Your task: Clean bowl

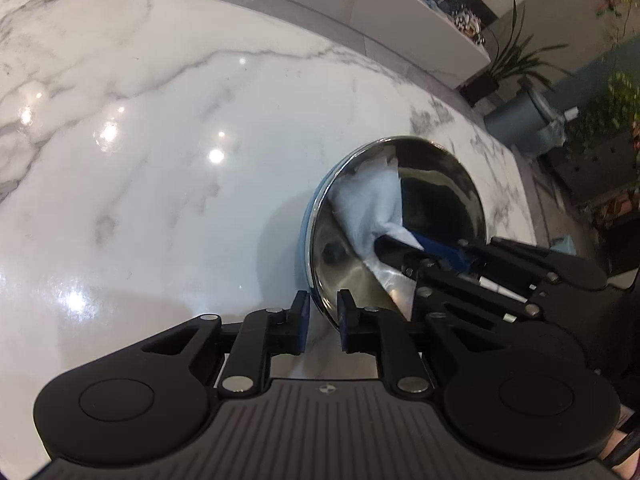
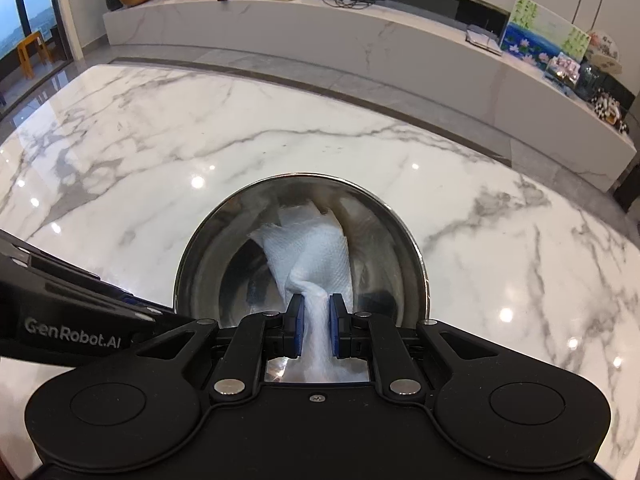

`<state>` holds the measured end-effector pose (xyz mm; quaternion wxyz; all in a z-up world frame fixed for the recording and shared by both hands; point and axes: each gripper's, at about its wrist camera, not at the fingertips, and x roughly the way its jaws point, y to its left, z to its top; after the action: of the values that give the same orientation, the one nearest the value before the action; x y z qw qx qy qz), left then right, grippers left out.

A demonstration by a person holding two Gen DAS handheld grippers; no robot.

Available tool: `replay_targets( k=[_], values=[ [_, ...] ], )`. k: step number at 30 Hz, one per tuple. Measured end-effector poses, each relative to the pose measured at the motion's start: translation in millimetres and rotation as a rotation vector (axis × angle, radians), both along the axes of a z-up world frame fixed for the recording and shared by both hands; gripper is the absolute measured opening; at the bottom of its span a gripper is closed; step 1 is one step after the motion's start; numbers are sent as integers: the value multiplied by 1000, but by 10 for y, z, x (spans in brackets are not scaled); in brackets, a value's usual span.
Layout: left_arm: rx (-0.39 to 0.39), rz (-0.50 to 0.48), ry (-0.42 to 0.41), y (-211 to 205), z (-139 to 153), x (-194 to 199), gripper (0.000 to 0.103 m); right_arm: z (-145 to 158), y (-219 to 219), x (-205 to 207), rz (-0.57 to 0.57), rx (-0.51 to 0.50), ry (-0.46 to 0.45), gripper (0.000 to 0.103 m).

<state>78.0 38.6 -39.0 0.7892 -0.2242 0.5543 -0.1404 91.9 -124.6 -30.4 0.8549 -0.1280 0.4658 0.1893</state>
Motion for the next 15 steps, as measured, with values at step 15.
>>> replay_targets(
  k=[15],
  values=[
    [85, -55, -23, -142, 39, -5, 29, -42, -32, -38, 56, 13, 184, 11]
  ],
)
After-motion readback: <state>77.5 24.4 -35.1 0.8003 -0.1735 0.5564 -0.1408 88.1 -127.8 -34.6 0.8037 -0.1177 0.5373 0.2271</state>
